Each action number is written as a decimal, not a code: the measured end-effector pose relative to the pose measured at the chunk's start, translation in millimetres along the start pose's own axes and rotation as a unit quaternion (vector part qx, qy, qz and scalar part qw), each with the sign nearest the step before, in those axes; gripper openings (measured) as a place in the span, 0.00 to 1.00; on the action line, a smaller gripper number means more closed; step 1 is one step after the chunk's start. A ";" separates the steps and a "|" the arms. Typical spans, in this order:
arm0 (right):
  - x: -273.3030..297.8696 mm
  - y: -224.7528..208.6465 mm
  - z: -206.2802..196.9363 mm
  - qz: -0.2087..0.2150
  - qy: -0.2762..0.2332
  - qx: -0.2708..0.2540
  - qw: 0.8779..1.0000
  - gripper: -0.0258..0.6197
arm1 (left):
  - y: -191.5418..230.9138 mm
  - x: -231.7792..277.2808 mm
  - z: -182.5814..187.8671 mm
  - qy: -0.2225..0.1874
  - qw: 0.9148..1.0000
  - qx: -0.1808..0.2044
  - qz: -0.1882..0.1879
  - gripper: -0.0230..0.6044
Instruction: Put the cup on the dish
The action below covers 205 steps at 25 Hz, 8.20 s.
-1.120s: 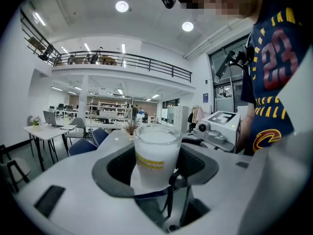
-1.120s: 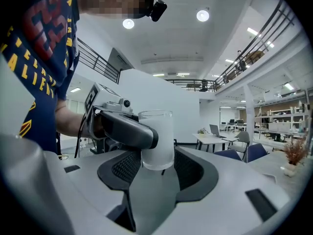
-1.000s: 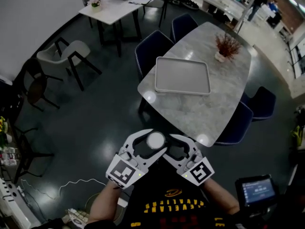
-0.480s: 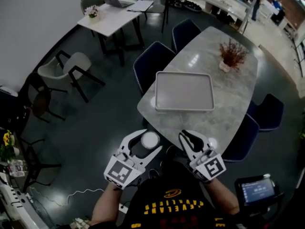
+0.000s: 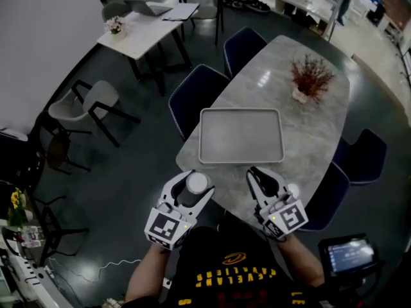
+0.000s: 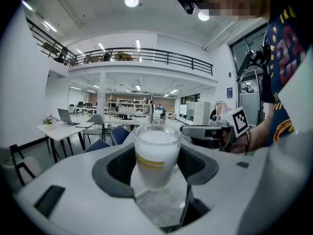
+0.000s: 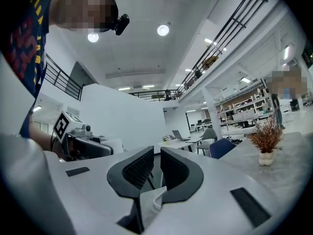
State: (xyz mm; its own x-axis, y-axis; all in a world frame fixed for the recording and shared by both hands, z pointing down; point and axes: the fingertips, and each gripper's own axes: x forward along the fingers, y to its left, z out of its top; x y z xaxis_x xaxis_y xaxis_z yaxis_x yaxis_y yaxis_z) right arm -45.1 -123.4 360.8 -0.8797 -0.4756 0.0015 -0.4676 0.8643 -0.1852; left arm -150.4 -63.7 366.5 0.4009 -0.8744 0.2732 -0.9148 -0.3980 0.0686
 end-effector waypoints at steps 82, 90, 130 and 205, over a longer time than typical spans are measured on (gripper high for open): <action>97.5 -127.2 -74.0 -0.166 0.085 0.100 0.977 0.11 | 115.8 243.5 -171.9 0.161 0.982 0.024 -0.099 0.45; 100.0 -126.0 -75.2 -0.164 0.088 0.102 0.977 0.11 | 116.5 243.8 -174.8 0.169 0.980 0.029 -0.097 0.45; 103.3 -111.9 -81.5 -0.125 0.085 0.104 0.983 0.11 | 124.5 235.1 -192.4 0.197 0.978 0.023 -0.061 0.51; 37.5 -61.3 2.9 -0.109 0.034 0.038 0.993 0.11 | 3.0 122.3 32.5 -0.031 0.993 -0.080 -0.076 0.04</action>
State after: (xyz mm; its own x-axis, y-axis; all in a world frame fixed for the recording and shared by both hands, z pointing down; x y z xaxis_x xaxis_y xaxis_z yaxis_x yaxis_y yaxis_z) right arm -49.2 -194.6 369.4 -0.7631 -0.6358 0.1155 -0.6420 0.7256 -0.2476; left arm -102.5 -180.9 368.9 0.5320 -0.8255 0.1886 -0.8379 -0.4810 0.2581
